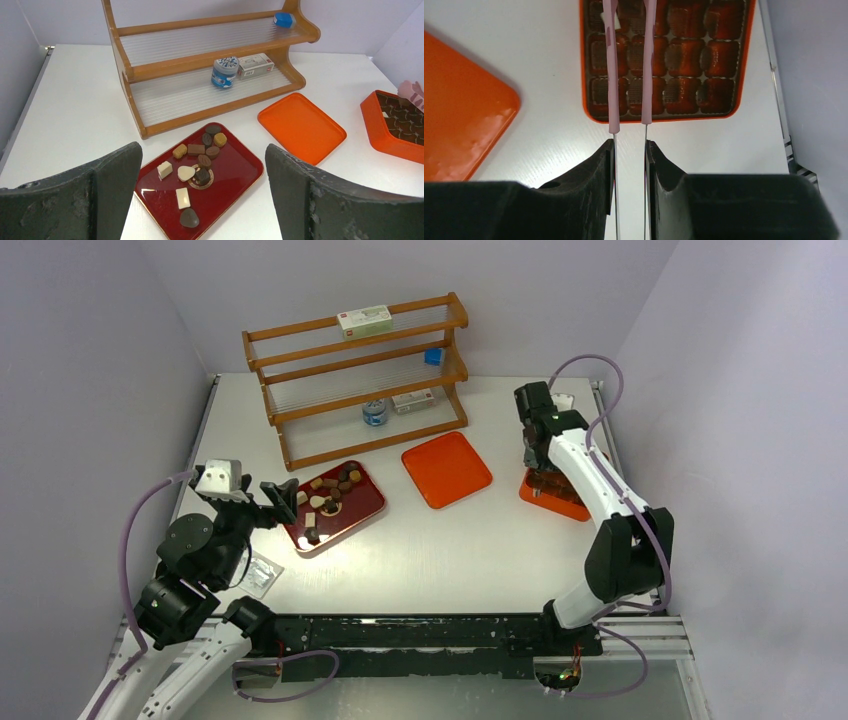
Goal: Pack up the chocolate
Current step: Place the fake chocolate in the packing bottle.
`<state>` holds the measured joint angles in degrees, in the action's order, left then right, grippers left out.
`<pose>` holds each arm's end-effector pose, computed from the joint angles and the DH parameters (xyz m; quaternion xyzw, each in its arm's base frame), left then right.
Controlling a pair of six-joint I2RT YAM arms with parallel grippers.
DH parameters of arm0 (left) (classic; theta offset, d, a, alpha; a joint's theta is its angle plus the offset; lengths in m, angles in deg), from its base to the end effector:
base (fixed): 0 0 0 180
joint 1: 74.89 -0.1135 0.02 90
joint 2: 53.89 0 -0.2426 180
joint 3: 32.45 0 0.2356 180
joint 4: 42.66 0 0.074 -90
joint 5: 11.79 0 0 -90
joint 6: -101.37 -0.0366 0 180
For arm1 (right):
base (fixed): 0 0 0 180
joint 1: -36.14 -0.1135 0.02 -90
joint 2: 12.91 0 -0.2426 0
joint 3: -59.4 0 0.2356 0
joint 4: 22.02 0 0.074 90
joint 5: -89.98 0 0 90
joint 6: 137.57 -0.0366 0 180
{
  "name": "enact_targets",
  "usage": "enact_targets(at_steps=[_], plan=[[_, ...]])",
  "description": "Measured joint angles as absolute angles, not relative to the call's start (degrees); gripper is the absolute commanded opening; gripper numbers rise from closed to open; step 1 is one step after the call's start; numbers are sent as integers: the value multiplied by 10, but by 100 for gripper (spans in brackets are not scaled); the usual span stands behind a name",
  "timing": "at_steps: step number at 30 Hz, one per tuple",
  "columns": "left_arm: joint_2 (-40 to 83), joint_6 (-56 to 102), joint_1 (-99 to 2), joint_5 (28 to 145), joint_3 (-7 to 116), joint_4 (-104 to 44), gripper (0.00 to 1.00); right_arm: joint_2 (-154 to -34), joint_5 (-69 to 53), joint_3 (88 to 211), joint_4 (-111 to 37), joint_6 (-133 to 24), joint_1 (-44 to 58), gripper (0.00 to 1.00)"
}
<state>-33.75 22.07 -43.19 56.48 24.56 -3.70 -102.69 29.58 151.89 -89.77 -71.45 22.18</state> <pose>0.0825 -0.0350 0.3345 0.0002 0.7190 -0.1200 0.6846 0.2946 0.0546 0.2713 0.1366 0.9357 -0.1682 0.2785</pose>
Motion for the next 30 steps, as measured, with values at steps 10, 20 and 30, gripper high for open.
enact_targets(at_steps=[10,20,30], plan=[[-338,221,-432,568,246,-37,98,-1020,301,1492,-880,-711,244,29],[-338,221,-432,568,246,-37,98,-1027,309,1486,-877,-711,247,33],[-338,221,-432,568,246,-37,98,-1040,317,1483,-885,-716,247,38]])
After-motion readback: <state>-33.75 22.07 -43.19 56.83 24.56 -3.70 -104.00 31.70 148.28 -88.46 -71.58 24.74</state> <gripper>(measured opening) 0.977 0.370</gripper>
